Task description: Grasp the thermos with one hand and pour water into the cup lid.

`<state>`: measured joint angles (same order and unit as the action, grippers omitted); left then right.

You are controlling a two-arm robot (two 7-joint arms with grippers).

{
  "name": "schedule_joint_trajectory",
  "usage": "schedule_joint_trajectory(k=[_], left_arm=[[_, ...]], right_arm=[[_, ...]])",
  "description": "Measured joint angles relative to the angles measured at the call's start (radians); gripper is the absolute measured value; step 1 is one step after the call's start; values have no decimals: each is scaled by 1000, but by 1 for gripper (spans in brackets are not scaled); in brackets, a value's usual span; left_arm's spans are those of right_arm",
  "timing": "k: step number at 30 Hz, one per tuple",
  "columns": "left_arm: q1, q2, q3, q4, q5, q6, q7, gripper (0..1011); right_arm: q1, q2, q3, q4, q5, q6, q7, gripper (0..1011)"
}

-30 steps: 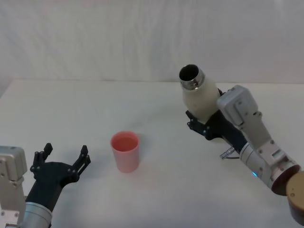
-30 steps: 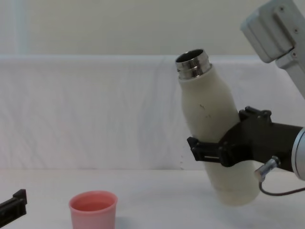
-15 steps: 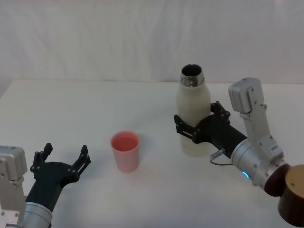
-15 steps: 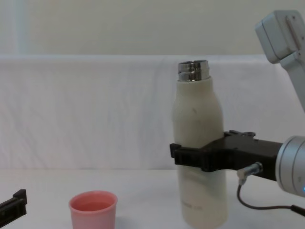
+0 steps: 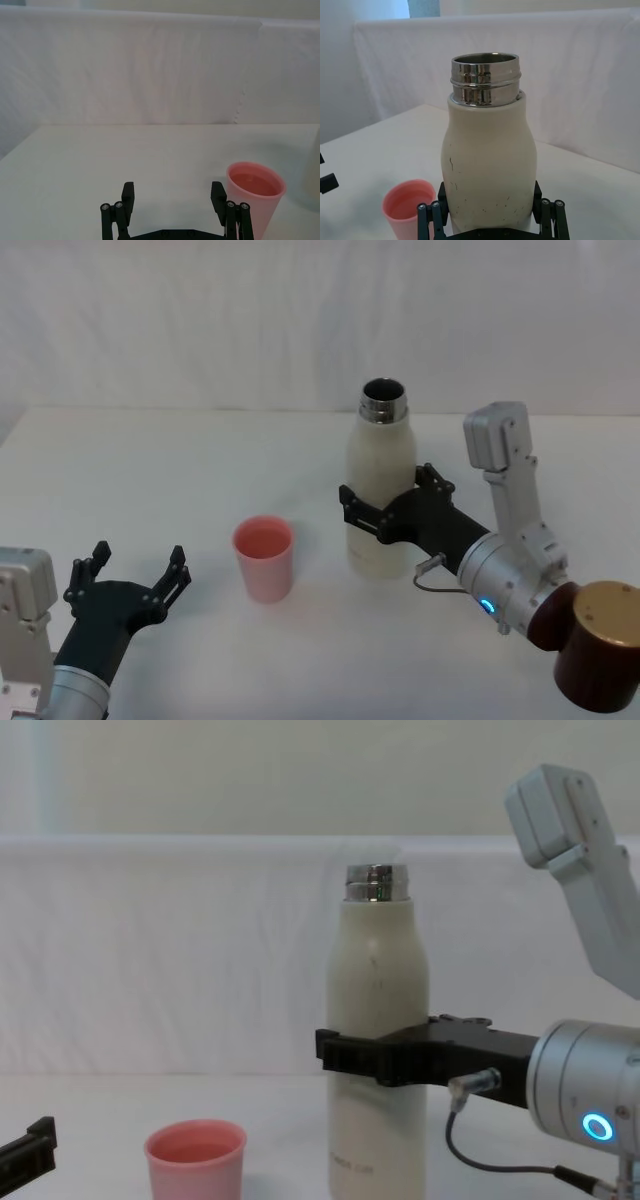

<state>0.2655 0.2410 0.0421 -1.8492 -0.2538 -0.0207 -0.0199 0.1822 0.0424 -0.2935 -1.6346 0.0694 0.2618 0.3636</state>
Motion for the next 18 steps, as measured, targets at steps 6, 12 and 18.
schedule_joint_trajectory(k=[6,12,18], left_arm=[[0,0,0,0,0,0,0,1001],[0,0,0,0,0,0,0,1001],[0,0,0,0,0,0,0,1001]], right_arm=[[8,-3,-15,15,12,0,-14,952],[16,-1,-31,34,22,-5,-27,952],[19,6,-39,51,38,-11,-38,952]])
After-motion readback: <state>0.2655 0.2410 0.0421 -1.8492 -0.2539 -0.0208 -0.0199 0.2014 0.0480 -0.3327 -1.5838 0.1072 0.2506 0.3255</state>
